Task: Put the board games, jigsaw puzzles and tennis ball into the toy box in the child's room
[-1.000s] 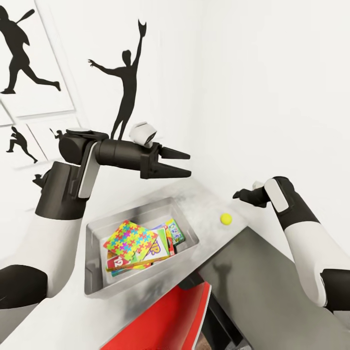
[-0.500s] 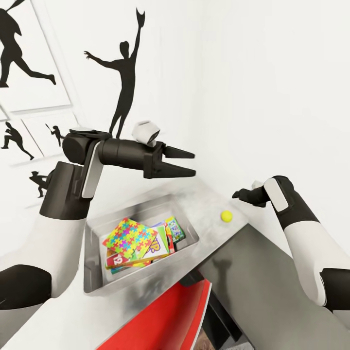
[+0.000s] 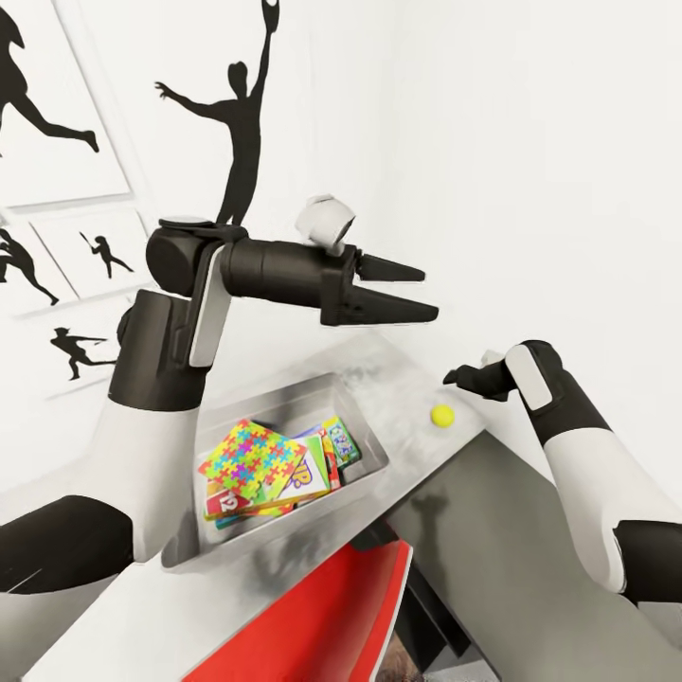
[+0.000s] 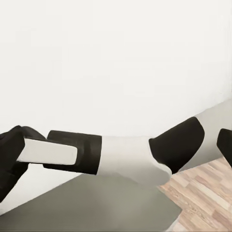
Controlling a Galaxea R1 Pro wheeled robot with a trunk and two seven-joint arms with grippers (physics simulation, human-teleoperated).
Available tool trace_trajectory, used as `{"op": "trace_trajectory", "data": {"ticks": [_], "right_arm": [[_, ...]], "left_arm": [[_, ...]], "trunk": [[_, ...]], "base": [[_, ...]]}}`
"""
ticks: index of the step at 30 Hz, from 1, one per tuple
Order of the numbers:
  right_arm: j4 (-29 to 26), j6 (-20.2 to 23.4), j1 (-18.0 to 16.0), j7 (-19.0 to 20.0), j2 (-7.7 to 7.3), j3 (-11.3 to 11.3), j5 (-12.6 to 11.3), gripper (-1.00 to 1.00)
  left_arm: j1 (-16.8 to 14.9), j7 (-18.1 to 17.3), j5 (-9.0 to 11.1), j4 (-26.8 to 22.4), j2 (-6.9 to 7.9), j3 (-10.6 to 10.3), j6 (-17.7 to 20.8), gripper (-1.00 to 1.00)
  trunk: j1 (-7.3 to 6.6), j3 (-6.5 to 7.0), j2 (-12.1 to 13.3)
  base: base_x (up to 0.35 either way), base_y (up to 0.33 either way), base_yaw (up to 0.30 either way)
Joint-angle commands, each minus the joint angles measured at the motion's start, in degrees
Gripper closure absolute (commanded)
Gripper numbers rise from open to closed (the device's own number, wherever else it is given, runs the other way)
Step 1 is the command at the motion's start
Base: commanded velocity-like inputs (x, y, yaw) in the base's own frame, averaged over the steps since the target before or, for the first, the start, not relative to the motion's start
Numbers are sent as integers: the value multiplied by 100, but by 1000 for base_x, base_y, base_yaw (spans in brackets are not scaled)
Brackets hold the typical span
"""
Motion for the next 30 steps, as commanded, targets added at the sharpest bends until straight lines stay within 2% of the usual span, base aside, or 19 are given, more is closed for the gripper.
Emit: {"op": "trace_trajectory", "data": {"ticks": [1, 6, 13, 17, 24, 30], "right_arm": [[-6, 12, -5, -54, 2, 14, -59, -100], [-1, 11, -6, -54, 9, 14, -58, -100], [0, 10, -27, -54, 13, 14, -50, -100], [6, 10, -66, -54, 14, 14, -52, -100], [15, 12, -183, -54, 14, 14, -56, -100], [25, 11, -238, -61, 25, 14, -55, -100]], "left_arm": [[-126, 9, -53, 41, -54, -1, 56, -100], [-472, 29, -150, 287, -127, -7, 56, -100], [-912, 34, -179, 375, -156, -35, 56, -100], [-1001, 34, -181, 376, -190, -124, 56, -100], [-1121, 34, -175, 328, -283, -447, 56, -100], [-1162, 34, -174, 263, -302, -519, 56, -100]], "trunk": [[3, -21, -12], [3, -68, -12], [3, -134, -12], [3, -172, -12], [3, -238, -12], [3, -295, -12]], "base": [[0, 0, 0], [0, 0, 0], [0, 0, 0], [0, 0, 0], [0, 0, 0], [0, 0, 0]]}}
